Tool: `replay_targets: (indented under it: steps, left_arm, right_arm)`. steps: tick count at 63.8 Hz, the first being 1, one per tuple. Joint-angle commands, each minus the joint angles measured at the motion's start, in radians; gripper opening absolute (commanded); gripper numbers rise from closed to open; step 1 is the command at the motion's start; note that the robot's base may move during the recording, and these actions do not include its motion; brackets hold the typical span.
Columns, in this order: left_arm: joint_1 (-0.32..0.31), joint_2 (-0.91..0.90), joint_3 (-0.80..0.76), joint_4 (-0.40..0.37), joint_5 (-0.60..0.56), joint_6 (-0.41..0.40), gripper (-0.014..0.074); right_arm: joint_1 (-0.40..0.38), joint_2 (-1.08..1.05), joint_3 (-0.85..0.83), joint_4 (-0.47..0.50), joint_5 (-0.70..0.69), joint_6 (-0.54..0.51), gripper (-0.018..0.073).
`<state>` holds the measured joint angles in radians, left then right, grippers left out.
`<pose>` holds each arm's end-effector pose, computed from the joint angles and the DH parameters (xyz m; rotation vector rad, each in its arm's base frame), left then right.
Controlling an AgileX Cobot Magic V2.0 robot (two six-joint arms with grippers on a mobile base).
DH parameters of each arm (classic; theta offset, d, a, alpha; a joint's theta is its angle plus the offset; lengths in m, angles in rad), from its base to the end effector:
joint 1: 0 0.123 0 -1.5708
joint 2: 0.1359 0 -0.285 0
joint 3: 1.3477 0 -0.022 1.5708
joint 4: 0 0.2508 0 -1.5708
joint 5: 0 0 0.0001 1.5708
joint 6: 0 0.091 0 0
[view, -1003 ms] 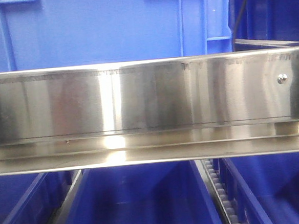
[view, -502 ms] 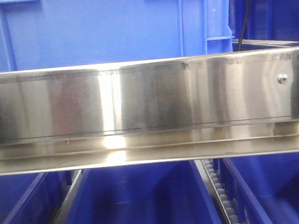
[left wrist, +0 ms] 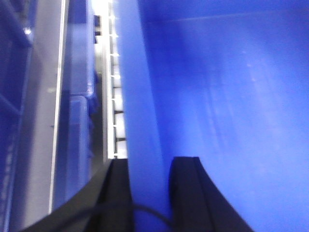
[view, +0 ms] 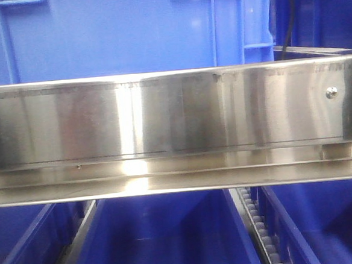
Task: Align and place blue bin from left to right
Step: 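Lift the blue bin up off the upper shelf rollers with both grippers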
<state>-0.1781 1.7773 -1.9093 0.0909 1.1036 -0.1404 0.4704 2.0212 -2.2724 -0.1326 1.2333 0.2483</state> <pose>0.3883 -0.0624 0.3973 0.0608 2.4489 -0.0229 0.4005 0.1909 0.3941 -0.2724 2.4434 0.1419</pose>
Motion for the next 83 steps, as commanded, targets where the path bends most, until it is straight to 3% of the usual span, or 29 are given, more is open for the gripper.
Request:
replay_targets:
  steps: [1, 60, 83]
  left_arm:
    - [0.004, 0.008, -0.004, 0.01, 0.029, 0.001, 0.0003]
    - [0.004, -0.178, -0.1, 0.024, 0.039, 0.001, -0.0014]
    - [0.004, -0.178, -0.1, -0.013, 0.034, 0.001, -0.0014]
  right_arm:
    - [-0.001, -0.003, -0.007, -0.003, -0.012, -0.014, -0.0078]
    - [0.002, -0.24, -0.007, -0.03, -0.012, -0.014, -0.0078]
    - [0.002, -0.244, -0.007, -0.03, -0.012, -0.014, -0.0078]
